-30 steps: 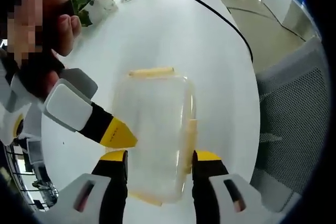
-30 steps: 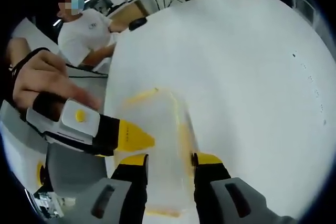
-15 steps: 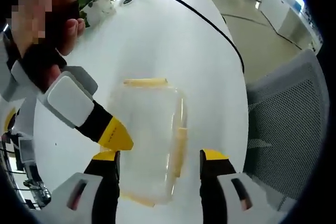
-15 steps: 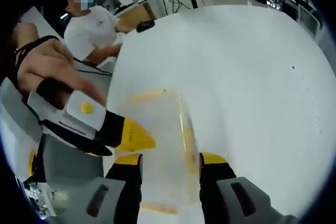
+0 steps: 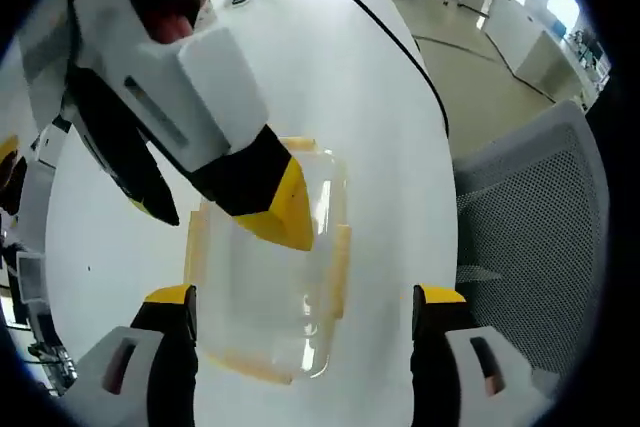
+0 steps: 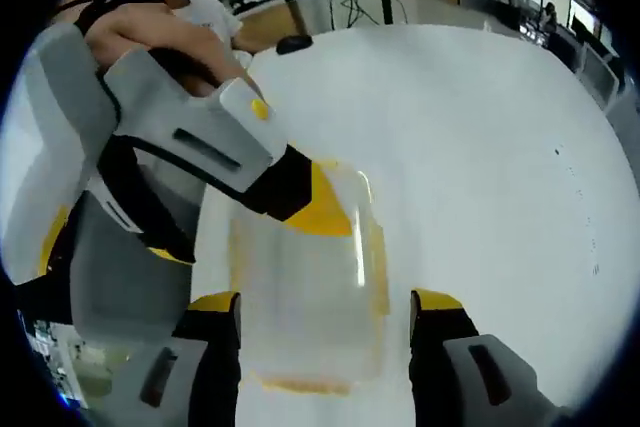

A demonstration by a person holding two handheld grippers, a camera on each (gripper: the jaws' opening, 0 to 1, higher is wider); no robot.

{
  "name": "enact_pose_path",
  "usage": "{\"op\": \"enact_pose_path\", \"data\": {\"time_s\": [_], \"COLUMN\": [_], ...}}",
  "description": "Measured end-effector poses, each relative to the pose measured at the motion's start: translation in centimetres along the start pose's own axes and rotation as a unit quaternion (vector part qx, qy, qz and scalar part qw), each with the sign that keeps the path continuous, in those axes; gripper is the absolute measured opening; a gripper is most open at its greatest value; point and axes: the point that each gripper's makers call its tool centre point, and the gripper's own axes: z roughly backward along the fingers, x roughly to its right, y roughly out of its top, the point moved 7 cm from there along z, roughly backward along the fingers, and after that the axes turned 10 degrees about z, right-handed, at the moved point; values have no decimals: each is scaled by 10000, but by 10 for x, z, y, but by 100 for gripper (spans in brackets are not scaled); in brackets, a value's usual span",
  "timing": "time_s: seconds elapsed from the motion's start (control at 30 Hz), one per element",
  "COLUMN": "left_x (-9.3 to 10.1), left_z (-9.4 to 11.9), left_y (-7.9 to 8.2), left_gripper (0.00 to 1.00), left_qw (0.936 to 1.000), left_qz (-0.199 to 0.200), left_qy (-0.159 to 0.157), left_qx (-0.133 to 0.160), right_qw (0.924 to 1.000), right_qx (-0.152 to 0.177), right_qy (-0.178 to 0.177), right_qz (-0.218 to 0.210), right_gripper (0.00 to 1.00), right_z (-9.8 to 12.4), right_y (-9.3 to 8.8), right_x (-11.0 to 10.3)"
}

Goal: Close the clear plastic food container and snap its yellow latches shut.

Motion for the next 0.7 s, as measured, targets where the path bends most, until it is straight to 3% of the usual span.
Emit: {"op": "enact_pose_path", "data": {"time_s": [0.23,0.4,0.7], "left_x": [-7,-15,-24], "left_z": [-1,-4,-10], "left_y": [-5,-10,-19], "left_gripper": [94,94,91], "left_qw": [9997,9996,9990], "left_qz": [-118,-133,-286], "left_qy": [-200,-191,-92], "left_qx": [-71,-147,-329], "right_qw": [9999,9994,9983], "right_qx": [-12,93,-62], "right_qy": [-137,-328,-512], "right_qz": [-4,-11,254], "right_gripper": [75,75,78], "right_z": [0,0,-5], "right_y": [-11,-15,-19], "right_x": [-11,-16,-26]}}
